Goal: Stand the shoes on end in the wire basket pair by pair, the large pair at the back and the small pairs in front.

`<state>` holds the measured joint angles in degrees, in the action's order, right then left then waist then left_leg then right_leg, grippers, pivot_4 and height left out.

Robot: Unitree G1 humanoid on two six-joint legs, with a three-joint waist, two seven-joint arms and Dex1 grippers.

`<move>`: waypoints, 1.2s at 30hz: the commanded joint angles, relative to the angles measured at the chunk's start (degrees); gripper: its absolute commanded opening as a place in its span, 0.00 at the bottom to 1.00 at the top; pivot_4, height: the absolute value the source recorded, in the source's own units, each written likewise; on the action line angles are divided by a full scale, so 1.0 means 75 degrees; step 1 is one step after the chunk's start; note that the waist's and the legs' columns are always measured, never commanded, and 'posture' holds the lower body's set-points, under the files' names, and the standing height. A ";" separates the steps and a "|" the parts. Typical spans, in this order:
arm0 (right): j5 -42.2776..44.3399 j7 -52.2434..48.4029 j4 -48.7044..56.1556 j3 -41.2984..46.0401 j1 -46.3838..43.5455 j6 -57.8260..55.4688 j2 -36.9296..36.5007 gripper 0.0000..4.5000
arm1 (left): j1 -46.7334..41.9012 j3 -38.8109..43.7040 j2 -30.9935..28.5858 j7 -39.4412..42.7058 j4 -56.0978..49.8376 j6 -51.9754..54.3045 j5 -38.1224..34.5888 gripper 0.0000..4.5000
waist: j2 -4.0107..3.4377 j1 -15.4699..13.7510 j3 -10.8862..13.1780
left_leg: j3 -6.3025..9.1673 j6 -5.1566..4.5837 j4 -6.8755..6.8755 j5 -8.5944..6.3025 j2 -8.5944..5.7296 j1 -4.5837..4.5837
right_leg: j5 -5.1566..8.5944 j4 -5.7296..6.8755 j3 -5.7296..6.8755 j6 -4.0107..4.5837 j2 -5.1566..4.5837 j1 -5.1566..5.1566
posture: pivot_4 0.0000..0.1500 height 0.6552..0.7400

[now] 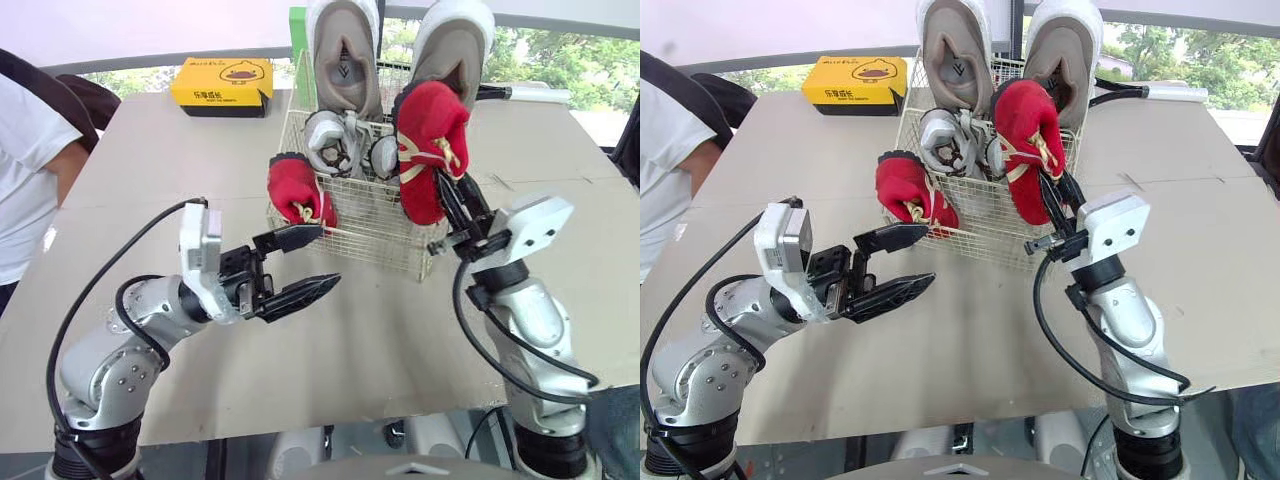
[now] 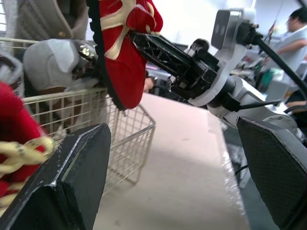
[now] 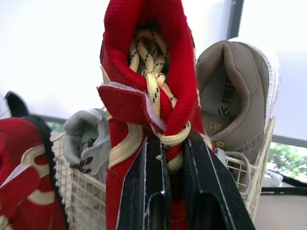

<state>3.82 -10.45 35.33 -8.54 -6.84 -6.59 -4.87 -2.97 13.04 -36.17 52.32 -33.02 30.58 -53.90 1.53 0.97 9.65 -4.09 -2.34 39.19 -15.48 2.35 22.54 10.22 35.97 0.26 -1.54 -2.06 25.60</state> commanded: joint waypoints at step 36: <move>0.2483 -0.0025 0.1076 0.0378 0.0253 -0.2060 -0.0395 0.01 | 0.0455 -0.0063 0.0046 0.0015 -0.0275 -0.0639 0.0405 1.00 | 0.0041 -0.0025 -0.0061 | -0.0005 0.0001 -0.0016 -0.0004 0.0034 0.0009 | 0.0001 -0.0011 0.0009 0.0003 -0.0012 0.0015 | 1.00 1.00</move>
<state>24.40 -11.57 43.47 -5.83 -4.17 -24.04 -7.95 0.74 12.82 -35.78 52.22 -33.26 26.99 -50.74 1.84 0.78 9.19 -4.13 -2.33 39.07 -15.50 2.60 22.61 10.23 35.89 0.33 -1.51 -2.15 25.71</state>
